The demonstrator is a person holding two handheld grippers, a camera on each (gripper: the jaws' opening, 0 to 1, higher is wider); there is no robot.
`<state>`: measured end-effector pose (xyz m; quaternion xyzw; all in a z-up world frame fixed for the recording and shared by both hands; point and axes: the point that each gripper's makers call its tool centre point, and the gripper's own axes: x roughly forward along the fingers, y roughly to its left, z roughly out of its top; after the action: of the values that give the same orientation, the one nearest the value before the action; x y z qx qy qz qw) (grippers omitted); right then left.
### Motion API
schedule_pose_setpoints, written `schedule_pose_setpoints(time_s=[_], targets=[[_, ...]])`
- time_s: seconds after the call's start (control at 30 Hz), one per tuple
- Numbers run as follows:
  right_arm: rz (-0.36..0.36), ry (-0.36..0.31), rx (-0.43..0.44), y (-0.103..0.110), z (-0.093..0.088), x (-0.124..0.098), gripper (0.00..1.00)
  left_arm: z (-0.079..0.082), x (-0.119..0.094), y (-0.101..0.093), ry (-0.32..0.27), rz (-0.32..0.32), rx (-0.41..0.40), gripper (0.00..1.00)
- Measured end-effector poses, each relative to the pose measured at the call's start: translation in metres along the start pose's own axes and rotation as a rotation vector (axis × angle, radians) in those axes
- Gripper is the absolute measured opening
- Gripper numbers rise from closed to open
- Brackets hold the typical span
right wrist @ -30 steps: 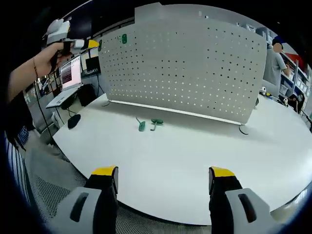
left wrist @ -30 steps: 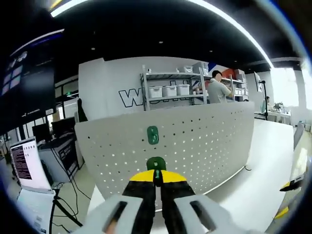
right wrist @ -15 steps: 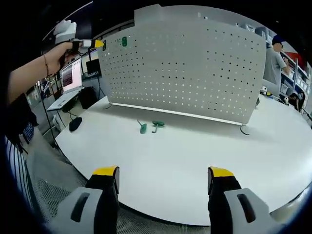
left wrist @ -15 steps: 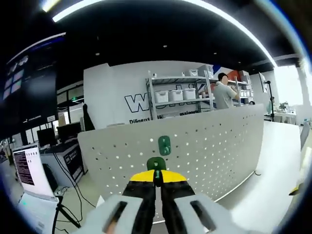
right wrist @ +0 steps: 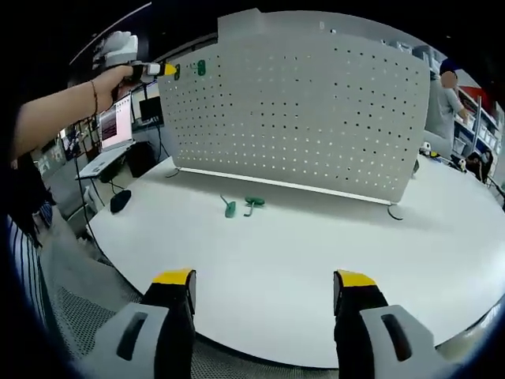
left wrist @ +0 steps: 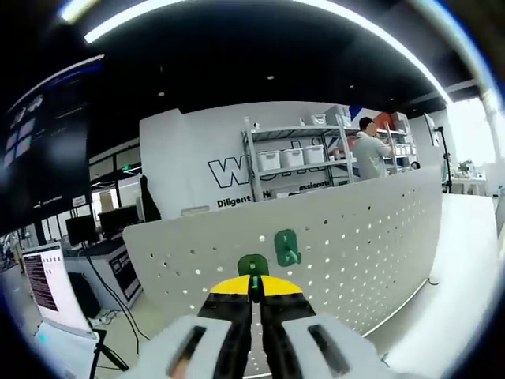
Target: Insert the hook assembly into the mounting plate slot until the hook locks in place.
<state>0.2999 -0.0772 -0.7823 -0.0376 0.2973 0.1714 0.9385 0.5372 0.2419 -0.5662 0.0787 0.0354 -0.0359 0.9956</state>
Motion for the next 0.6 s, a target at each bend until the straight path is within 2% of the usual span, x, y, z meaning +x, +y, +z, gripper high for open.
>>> schedule_pose_setpoints(time_s=[0.3, 0.4, 0.6], targets=[[-0.012, 0.020, 0.043, -0.006, -0.004, 0.003, 0.67, 0.007, 0.009, 0.008, -0.027, 0.041, 0.003, 0.01], [-0.022, 0.013, 0.063, -0.009, -0.003, 0.002, 0.67, 0.008, 0.014, 0.007, -0.029, 0.036, 0.001, 0.01], [-0.026, 0.020, 0.062, -0.009, -0.004, 0.002, 0.65, 0.011, 0.018, 0.007, -0.041, 0.051, -0.001, 0.01]])
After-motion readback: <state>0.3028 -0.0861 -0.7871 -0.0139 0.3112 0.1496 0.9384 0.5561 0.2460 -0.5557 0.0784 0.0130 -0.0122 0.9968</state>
